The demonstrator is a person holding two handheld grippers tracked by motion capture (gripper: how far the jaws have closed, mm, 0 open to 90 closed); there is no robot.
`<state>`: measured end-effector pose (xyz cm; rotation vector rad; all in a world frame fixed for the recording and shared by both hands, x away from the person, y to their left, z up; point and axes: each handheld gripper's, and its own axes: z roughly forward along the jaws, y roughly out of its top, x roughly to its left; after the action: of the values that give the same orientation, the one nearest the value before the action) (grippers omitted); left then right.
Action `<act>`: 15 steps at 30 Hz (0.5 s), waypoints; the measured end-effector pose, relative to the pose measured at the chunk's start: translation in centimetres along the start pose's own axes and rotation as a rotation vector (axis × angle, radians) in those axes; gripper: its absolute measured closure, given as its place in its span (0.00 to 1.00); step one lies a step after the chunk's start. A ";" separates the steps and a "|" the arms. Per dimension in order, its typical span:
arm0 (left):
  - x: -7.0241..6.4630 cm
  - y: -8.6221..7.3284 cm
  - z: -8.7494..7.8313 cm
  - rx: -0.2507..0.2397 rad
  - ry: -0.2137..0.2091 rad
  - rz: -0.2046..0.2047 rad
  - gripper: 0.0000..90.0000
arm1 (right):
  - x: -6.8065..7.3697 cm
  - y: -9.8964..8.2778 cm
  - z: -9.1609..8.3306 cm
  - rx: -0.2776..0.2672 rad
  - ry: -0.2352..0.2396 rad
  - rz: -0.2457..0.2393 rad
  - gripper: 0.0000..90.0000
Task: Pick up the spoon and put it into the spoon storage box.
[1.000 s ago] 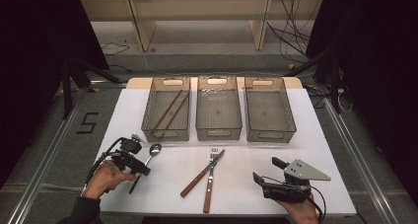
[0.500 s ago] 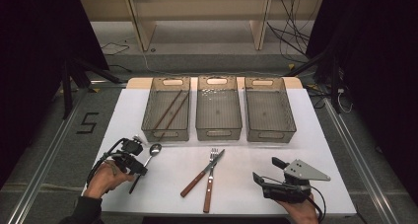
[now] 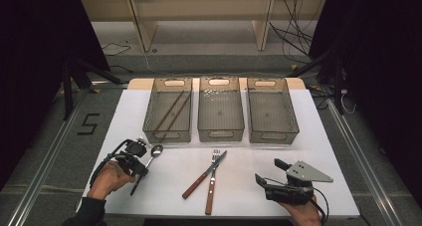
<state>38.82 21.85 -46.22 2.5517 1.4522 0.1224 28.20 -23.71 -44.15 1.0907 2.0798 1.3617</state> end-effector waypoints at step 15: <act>0.3 -0.1 0.0 -0.027 -0.025 0.000 0.93 | 0.0 0.0 0.0 -0.001 -0.001 0.000 0.20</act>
<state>38.87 22.20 -46.27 2.5224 1.4321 0.1096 28.19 -23.72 -44.13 1.0915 2.0778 1.3616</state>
